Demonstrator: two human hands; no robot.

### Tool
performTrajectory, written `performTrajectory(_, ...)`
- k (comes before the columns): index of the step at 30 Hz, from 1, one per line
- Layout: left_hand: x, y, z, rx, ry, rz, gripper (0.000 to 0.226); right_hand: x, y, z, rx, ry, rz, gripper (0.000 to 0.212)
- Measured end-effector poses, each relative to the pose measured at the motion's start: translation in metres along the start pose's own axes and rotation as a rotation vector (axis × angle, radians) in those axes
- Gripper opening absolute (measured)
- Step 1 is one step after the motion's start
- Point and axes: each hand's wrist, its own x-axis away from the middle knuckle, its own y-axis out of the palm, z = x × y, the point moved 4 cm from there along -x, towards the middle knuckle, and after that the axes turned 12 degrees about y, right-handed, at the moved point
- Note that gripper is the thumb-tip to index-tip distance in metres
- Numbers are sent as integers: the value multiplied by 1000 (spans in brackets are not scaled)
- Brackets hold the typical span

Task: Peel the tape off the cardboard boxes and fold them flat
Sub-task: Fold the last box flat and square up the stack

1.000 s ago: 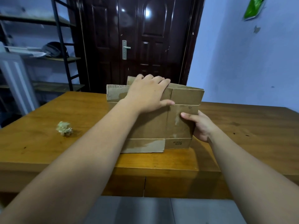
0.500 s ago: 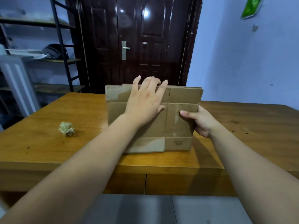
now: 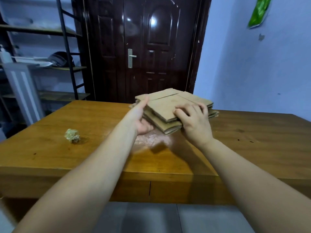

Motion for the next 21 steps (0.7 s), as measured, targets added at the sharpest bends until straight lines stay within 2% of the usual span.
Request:
performTrajectory(3, 0, -14, -16, -105, -67, 77, 23, 11, 1, -12, 98, -157, 32, 20)
performTrajectory(5, 3, -18, -26, -137, -73, 94, 25, 16, 5, -15, 138, -188, -10, 22)
performTrajectory(7, -3, -24, -35, -95, -26, 146, 24, 21, 11, -13, 137, -153, -119, 30)
performTrajectory(8, -7, -28, -38, -47, 14, 193, 24, 23, 13, -10, 132, -71, -194, 38)
performTrajectory(9, -14, -34, -41, 5, 53, 249, 31, 24, 16, -6, 97, 78, -279, 49)
performTrajectory(11, -24, -43, -46, 95, 137, 342, 50, 23, 12, 6, -124, 548, -415, 67)
performTrajectory(14, -19, -47, -49, 92, 246, 449, 47, 27, 17, 17, -781, 1379, -472, 58)
performTrajectory(15, -19, -47, -53, 65, 253, 461, 47, 30, 25, 13, -994, 1577, -556, 64)
performTrajectory(17, -19, -45, -66, 33, 248, 460, 51, 35, 38, 1, -1282, 1755, -708, 68)
performTrajectory(19, -17, -40, -76, 65, 222, 426, 50, 41, 48, 2, -1268, 1769, -642, 58)
performTrajectory(21, -17, -38, -84, 91, 142, 336, 62, 45, 51, 9, -1169, 1754, -522, 54)
